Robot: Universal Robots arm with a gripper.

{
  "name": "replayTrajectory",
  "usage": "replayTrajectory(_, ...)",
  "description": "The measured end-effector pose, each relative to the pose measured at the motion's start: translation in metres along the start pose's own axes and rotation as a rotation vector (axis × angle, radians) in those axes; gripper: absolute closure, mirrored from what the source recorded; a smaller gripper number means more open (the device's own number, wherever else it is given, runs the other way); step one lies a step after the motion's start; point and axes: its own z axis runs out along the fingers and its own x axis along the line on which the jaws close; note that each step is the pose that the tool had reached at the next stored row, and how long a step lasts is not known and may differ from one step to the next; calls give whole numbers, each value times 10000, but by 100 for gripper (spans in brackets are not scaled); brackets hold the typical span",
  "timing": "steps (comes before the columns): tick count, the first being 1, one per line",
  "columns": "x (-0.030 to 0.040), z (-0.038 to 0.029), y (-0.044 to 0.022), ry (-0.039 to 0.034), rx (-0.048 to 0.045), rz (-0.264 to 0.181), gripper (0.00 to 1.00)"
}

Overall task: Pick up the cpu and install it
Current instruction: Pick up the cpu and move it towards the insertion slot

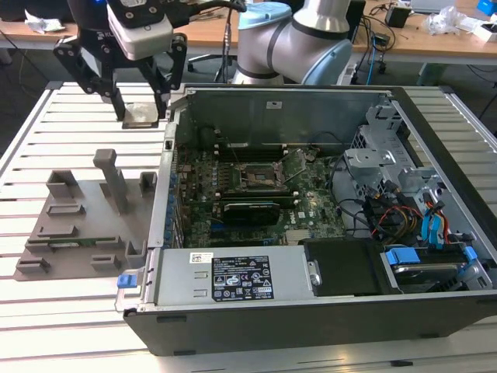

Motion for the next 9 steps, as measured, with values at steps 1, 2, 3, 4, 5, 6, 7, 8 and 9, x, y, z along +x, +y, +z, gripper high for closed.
replayTrajectory(1, -15, 1, 0, 0, 0, 1, 45)
replayTrajectory(2, -32, 1, 0, 0, 0, 1, 45)
replayTrajectory(3, -47, 2, 0, 0, 0, 1, 45)
replayTrajectory(4, -90, 4, 0, 1, 0, 1, 45)
replayTrajectory(5, -133, 6, 1, 0, 0, 1, 45)
replayTrajectory(6, -161, 7, 2, 0, 0, 0, 45)
replayTrajectory(7, -187, 8, 2, 1, 0, 0, 45)
replayTrajectory(8, -206, 9, 3, 0, 0, 0, 45)
replayTrajectory(9, -221, 10, 3, 0, 0, 1, 45)
